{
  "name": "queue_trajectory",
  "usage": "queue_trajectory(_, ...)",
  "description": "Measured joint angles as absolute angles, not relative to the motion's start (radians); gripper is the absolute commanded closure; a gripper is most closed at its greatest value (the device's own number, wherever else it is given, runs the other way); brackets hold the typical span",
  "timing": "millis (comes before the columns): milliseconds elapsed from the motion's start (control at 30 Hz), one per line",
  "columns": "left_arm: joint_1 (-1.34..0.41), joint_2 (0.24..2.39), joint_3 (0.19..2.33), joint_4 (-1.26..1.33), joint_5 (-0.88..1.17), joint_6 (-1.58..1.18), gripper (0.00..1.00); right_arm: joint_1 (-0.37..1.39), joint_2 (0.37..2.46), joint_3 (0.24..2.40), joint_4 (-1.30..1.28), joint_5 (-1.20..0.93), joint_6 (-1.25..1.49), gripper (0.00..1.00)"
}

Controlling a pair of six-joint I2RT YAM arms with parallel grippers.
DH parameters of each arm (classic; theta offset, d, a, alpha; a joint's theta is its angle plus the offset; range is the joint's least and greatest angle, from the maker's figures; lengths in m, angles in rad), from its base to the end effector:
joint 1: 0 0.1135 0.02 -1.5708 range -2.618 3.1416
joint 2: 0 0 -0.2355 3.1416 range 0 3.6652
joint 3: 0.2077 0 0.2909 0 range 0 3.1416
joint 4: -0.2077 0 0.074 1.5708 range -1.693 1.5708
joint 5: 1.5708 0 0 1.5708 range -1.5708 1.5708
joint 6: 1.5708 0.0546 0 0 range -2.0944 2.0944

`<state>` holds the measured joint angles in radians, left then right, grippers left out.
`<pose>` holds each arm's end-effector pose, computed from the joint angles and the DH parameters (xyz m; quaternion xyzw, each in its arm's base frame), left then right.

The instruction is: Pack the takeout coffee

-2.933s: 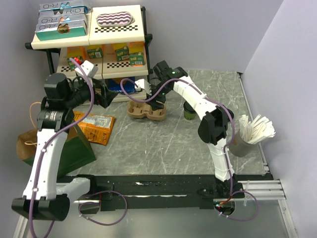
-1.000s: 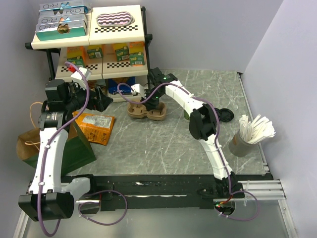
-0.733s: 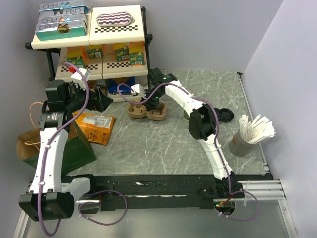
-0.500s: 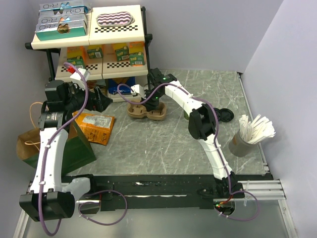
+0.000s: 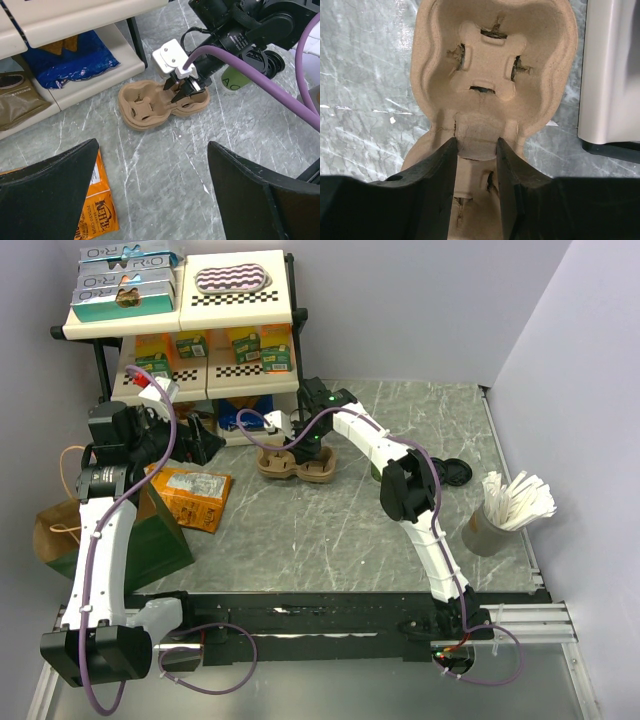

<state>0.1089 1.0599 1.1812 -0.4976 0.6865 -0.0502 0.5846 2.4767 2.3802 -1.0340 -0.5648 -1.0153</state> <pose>0.2903 -0.0031 0.3702 0.1268 0.7912 -0.2626 0.5375 0.4389 0.3255 0.1824 -0.7147 0.6093 0.2208 0.2630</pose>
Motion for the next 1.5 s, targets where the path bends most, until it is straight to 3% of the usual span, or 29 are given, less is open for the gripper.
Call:
queue_trajectory(433,0.110,1.058,1.150,-0.453,0.714,-0.071,0.05,0.587,2.457,2.372,-1.036,-0.546,-0.982,0.86)
queue_trajectory(533,0.110,1.055,1.146,-0.439,0.715,-0.075,0.05,0.587,2.437,2.357,-1.039,-0.542,-0.968,0.90)
queue_trajectory(600,0.110,1.051,1.143,-0.429,0.717,-0.076,0.05,0.587,2.429,2.353,-1.037,-0.544,-0.957,1.00)
queue_trajectory(967,0.110,1.045,1.185,-0.502,0.697,-0.016,0.06,0.587,2.398,2.340,-0.986,-0.545,-0.798,1.00)
queue_trajectory(1133,0.110,1.032,1.347,-0.663,0.582,0.145,0.01,0.587,2.276,2.271,-0.969,-0.567,-0.731,1.00)
queue_trajectory(1500,0.113,0.960,1.634,-0.963,0.126,0.430,0.01,0.587,1.942,2.088,-0.974,-0.641,-0.699,1.00)
